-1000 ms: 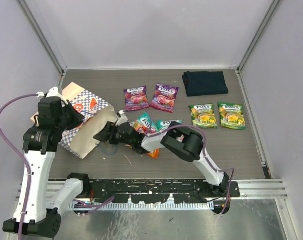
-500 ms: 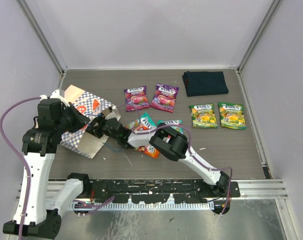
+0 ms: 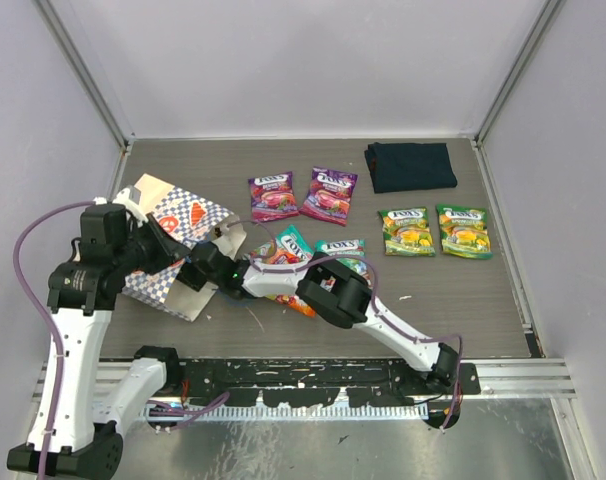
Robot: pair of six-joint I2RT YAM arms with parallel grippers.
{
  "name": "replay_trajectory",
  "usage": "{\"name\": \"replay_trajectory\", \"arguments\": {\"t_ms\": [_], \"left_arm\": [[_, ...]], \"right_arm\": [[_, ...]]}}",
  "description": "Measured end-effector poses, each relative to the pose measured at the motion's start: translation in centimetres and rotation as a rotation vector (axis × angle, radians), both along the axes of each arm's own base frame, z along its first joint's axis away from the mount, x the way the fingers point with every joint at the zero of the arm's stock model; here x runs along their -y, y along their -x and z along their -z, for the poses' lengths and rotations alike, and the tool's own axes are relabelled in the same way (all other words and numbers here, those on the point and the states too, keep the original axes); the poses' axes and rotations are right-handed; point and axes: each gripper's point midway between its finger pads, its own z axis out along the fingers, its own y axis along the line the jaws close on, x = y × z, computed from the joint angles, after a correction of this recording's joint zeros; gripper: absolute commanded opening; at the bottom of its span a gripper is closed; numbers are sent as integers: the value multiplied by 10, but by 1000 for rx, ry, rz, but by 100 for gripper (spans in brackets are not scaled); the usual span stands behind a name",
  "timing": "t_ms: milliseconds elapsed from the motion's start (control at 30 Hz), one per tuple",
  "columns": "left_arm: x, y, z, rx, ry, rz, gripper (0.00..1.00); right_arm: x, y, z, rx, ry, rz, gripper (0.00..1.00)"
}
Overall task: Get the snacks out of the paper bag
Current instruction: Take out the snack from the paper bag.
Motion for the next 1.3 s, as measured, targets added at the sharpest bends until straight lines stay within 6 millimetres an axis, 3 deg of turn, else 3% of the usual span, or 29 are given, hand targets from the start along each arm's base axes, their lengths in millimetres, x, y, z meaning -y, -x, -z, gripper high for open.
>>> {"name": "replay_trajectory", "arguments": {"t_ms": [167, 300, 400, 467, 500, 733, 833, 967, 1300], "left_arm": [[6, 3, 3, -14, 25, 30, 0], [11, 5, 8, -32, 41, 50, 0], [12, 6, 10, -42, 47, 59, 0], [13, 6, 11, -44, 49, 62, 0], [13, 6, 11, -43, 48, 63, 0], [8, 4, 16, -46, 12, 57, 0], [-3, -2, 21, -55, -39, 19, 0], [-24, -9, 27, -54, -131, -64, 0], [-73, -32, 33, -65, -335, -271, 0]], "right_arm": [[1, -5, -2, -6, 35, 55, 77], [-8, -20, -1, 26, 24, 101, 70], [-20, -34, 1, 57, -8, 127, 46], [-26, -41, 9, 77, -12, 137, 23], [-28, -44, 13, 86, -20, 138, 4], [-24, -47, 18, 170, -17, 82, 1], [-7, -29, 21, 204, 64, -8, 1], [36, 1, 12, 224, 164, -114, 1], [135, 81, -68, 338, 176, -304, 1]]}}
